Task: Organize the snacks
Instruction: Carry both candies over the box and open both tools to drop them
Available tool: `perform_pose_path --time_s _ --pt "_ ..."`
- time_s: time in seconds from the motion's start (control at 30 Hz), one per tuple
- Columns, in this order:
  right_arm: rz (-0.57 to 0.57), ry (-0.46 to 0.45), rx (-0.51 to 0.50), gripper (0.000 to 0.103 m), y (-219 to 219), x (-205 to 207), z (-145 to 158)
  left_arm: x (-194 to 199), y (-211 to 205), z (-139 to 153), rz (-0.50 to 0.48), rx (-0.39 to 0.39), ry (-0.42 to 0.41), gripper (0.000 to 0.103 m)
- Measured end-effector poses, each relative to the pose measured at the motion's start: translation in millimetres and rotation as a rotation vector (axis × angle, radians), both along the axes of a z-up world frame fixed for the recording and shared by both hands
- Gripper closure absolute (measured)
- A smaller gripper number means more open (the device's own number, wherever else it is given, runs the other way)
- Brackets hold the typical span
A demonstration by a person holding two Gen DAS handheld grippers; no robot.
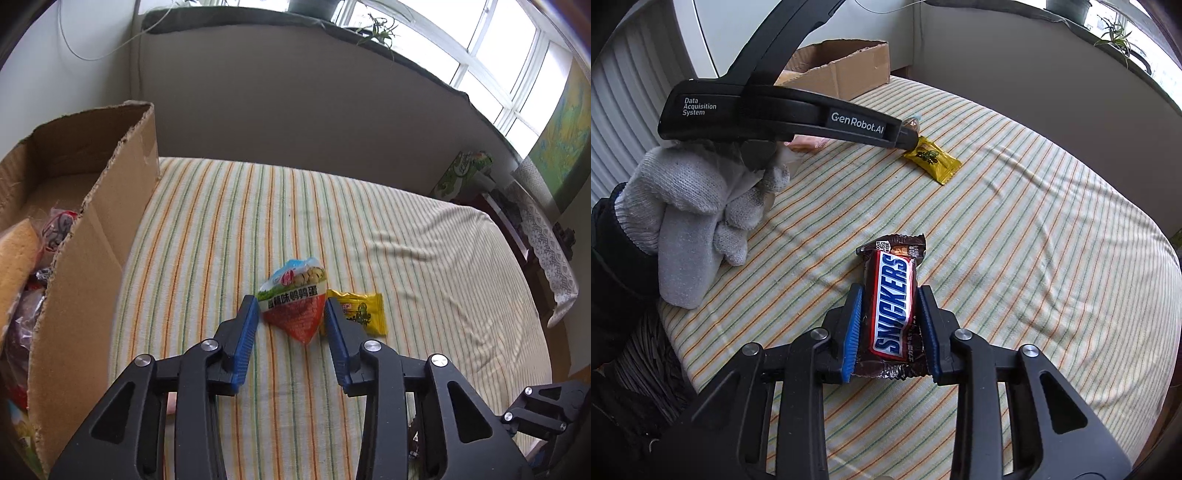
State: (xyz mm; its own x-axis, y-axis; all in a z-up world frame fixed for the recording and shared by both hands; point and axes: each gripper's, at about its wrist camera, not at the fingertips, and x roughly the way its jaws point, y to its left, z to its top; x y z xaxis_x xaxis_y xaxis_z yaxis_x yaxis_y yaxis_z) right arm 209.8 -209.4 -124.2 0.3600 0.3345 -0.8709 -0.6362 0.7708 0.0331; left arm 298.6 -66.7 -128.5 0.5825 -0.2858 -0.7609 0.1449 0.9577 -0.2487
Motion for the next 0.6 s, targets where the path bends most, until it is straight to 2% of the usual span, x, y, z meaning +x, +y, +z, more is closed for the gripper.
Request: perform_pose_path --time_s 0.23,0.6 --pt "-0.002 -0.01 -0.011 0.072 3.5 -2.8 2.5 -0.1 1.3 1.3 -0.002 -0.002 -0.005 0.075" --pt "-0.036 -0.038 -0.003 0.072 -0.9 -10.2 10.3 -11.3 5.3 16.1 0.007 -0.009 -0.061 0.077"
